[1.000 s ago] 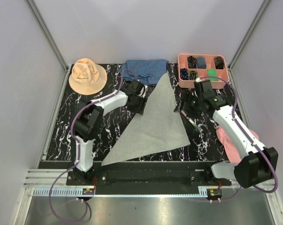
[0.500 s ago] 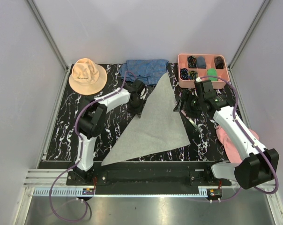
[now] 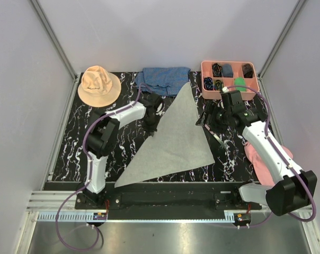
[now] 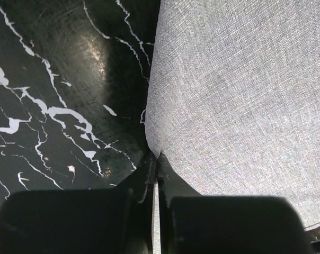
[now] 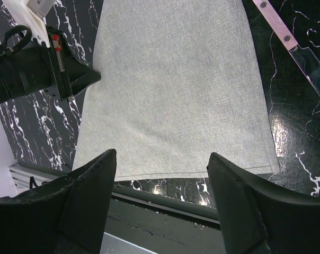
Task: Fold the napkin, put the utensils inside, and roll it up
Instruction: Fold the napkin
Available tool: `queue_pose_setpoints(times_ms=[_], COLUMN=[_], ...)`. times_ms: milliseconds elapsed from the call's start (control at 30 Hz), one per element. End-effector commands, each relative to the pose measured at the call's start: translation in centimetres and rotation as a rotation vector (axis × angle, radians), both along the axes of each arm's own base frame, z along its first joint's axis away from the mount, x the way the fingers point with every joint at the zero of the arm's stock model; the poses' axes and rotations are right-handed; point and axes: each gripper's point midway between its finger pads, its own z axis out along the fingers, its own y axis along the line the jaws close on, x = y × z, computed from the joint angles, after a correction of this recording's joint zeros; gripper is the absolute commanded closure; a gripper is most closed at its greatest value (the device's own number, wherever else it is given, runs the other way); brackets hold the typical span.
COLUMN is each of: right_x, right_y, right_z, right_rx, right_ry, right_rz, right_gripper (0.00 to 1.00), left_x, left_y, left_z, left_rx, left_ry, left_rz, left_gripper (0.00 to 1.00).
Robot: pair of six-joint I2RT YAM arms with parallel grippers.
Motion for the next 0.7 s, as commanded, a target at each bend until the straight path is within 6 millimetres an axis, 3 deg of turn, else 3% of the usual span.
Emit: queue_pose_setpoints(times_ms=[0, 133, 300, 567, 600, 667], right_x=[-0.2, -0.8, -0.9, -1.4, -1.3, -0.9], right_y=[0.3, 0.1, 0.0, -0.7, -0.8, -0.9], right_z=[1.0, 0.2, -0.6, -3.9, -4.1, -4.2], right_rx=[0.036, 0.036, 0.023, -0.03, -0.038, -0.048], right_ry=[-0.038, -0.018, -0.002, 0.077, 0.079, 0.084], right_rz=[0.007, 0.006, 0.003, -0.012, -0.016, -0.021], right_gripper=[0.22, 0.22, 0.22, 0.22, 0.22, 0.22], left_x=[0.7, 1.8, 2.6, 3.3, 3.3, 3.2], left_y=[1.0, 1.8, 3.1, 5.0, 5.3, 5.2], left_z=[2.3, 3.8, 3.9, 3.6, 3.6, 3.7], left_rx=[-0.011, -0.054, -0.076, -0.121, -0.128, -0.139], left_ry=[-0.056, -0.083, -0.075, -0.048, -0.042, -0.041], left_rz=[0.038, 0.089, 0.131, 0.182, 0.189, 0.18], left_gripper=[1.0, 1.0, 1.0, 1.0, 0.96, 0.72])
